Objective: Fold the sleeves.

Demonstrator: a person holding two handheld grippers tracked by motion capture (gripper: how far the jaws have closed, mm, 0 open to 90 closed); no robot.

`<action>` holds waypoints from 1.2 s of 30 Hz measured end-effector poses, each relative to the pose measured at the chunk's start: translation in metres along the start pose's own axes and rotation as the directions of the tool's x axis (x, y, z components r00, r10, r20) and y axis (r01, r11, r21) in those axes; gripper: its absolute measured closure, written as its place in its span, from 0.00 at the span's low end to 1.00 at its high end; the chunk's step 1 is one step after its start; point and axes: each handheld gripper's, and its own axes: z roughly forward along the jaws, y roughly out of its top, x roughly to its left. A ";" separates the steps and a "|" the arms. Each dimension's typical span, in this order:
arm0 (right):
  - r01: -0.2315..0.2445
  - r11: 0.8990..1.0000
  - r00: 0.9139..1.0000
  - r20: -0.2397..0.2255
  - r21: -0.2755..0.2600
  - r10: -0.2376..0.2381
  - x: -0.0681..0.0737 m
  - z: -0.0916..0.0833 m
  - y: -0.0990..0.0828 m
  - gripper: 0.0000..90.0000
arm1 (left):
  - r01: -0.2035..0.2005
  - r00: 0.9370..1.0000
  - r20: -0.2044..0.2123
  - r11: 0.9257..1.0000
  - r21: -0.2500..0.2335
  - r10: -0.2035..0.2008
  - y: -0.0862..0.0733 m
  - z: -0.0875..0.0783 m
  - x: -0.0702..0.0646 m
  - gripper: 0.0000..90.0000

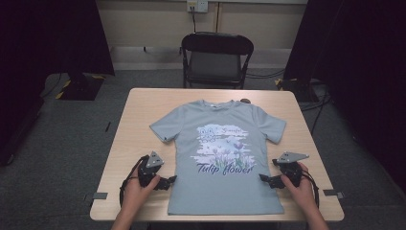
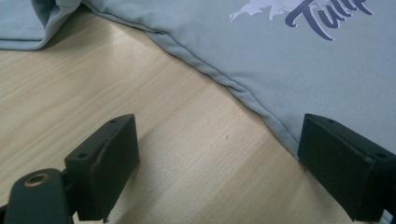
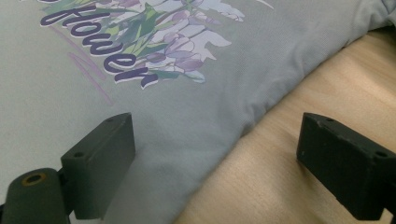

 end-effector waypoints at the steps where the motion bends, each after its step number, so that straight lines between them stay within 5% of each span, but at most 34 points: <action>1: 0.000 1.000 1.000 0.000 0.000 0.000 0.000 0.000 0.000 0.12 | 0.000 1.000 0.000 1.000 0.000 0.000 0.000 0.000 0.000 0.13; 36: -0.030 1.000 1.000 0.005 -0.005 0.030 -0.001 0.000 0.001 0.11 | 0.001 1.000 -0.003 1.000 0.000 -0.001 0.000 0.000 0.000 0.13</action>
